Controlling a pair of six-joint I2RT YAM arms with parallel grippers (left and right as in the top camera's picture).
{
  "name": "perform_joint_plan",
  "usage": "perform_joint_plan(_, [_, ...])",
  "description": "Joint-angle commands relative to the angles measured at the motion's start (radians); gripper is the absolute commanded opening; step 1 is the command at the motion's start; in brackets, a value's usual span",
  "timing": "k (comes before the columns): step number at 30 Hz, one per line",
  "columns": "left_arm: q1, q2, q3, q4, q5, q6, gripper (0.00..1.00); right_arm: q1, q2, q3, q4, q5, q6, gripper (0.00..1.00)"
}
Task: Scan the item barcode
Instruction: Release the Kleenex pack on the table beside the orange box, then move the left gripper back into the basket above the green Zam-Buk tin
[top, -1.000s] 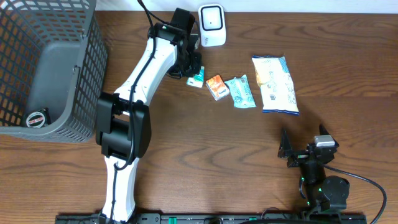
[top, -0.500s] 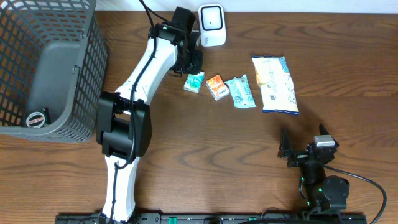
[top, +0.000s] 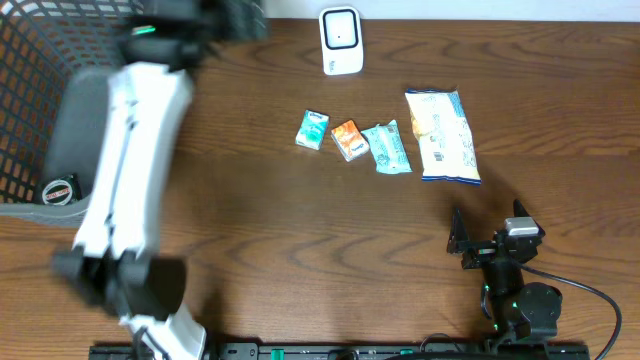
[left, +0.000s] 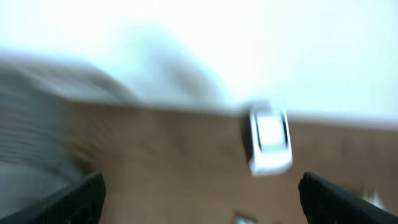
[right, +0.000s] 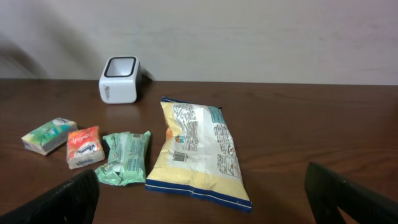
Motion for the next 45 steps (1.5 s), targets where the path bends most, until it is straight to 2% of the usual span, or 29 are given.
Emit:
perform_joint_plan(1, [0.109, -0.105, 0.018, 0.044, -0.063, 0.003, 0.98, 0.007, -0.005, -0.001, -0.005, -0.003, -0.011, 0.99])
perform_joint_plan(7, [0.310, -0.148, 0.018, 0.051, -0.146, -0.025, 0.98, 0.007, -0.005, -0.001, -0.005, -0.003, -0.011, 0.99])
perform_joint_plan(9, [0.372, -0.141, 0.016, 0.006, -0.187, -0.135, 0.98, 0.007, -0.005, -0.001, -0.004, -0.003, -0.011, 0.99])
perform_joint_plan(12, [0.459, -0.124, 0.010, -0.092, -0.253, -0.363, 0.98, 0.007, -0.005, -0.001, -0.005, -0.003, -0.011, 0.99])
perform_joint_plan(15, [0.517, -0.101, 0.000, -0.153, -0.247, -0.482, 0.98, 0.007, -0.005, -0.001, -0.005, -0.003, -0.011, 0.99])
perform_joint_plan(19, [0.552, -0.053, -0.002, -0.196, -0.279, -0.495, 0.98, 0.007, -0.005, -0.001, -0.004, -0.003, -0.011, 0.99])
perform_joint_plan(25, [0.568, 0.043, -0.005, -0.284, -0.335, -0.715, 0.98, 0.007, -0.005, -0.001, -0.004, -0.003, -0.011, 0.99])
perform_joint_plan(29, [0.568, 0.109, -0.005, -0.331, -0.354, -0.795, 0.98, 0.007, -0.005, -0.001, -0.004, -0.003, -0.011, 0.99])
perform_joint_plan(33, [0.568, 0.179, -0.006, -0.398, -0.466, -0.937, 0.98, 0.007, -0.005, -0.001, -0.004, -0.003, -0.011, 0.99])
perform_joint_plan(40, [0.572, 0.287, -0.024, -0.443, -0.503, -0.965, 0.98, 0.007, -0.005, -0.001, -0.005, -0.003, -0.011, 0.99])
perform_joint_plan(45, [0.589, 0.305, -0.090, -0.444, -0.502, -1.088, 0.98, 0.007, -0.005, -0.001, -0.004, -0.003, -0.011, 0.99])
